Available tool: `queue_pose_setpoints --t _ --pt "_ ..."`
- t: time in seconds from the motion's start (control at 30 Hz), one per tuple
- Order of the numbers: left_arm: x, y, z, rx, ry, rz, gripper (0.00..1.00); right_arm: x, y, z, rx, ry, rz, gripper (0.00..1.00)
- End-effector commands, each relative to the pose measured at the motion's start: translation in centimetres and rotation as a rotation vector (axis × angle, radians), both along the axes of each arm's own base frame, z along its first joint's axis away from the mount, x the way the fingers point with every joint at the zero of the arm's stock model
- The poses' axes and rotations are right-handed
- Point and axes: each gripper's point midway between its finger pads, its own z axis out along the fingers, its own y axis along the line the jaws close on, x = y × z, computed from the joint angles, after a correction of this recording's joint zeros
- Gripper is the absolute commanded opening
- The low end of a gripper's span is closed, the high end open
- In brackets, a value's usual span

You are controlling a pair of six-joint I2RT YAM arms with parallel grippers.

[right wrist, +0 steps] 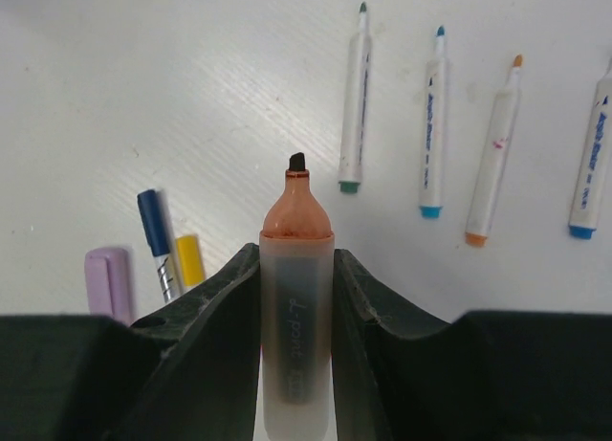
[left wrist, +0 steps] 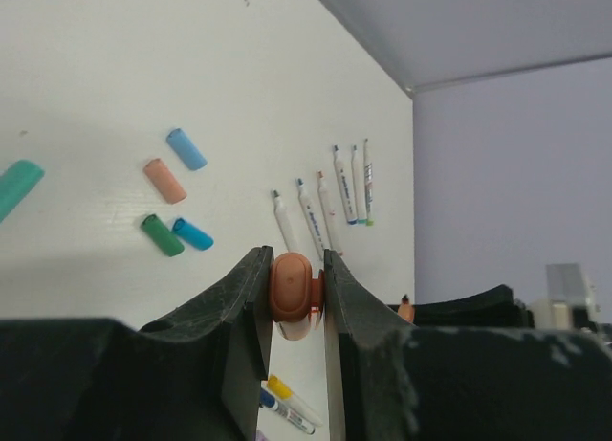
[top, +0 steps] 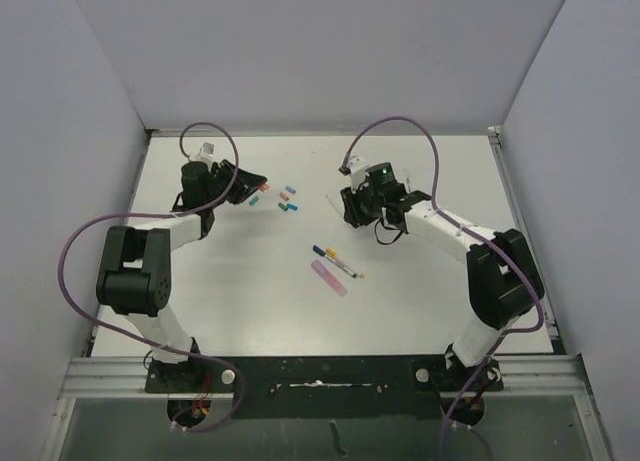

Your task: Open the pen caps

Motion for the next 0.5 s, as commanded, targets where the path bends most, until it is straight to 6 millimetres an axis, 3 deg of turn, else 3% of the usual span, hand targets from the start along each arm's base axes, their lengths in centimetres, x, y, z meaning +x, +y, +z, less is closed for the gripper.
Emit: queue_pose_setpoints --t 0.0,0.17,0.47 --pt "-0.9 -0.2 -3.8 0.053 0.079 -0.033 0.02 3.9 1.1 2.8 0.015 -0.131 -0.006 0.00" --pt "-1.3 -0.3 -6.6 0.064 0.145 -0.029 0.05 5.7 2.8 2.5 0.040 -0.144 0.002 0.00" --pt "-1.5 0.0 -9.8 0.084 0.209 0.000 0.10 7.4 6.3 1.7 0.023 -0.162 0.045 0.00"
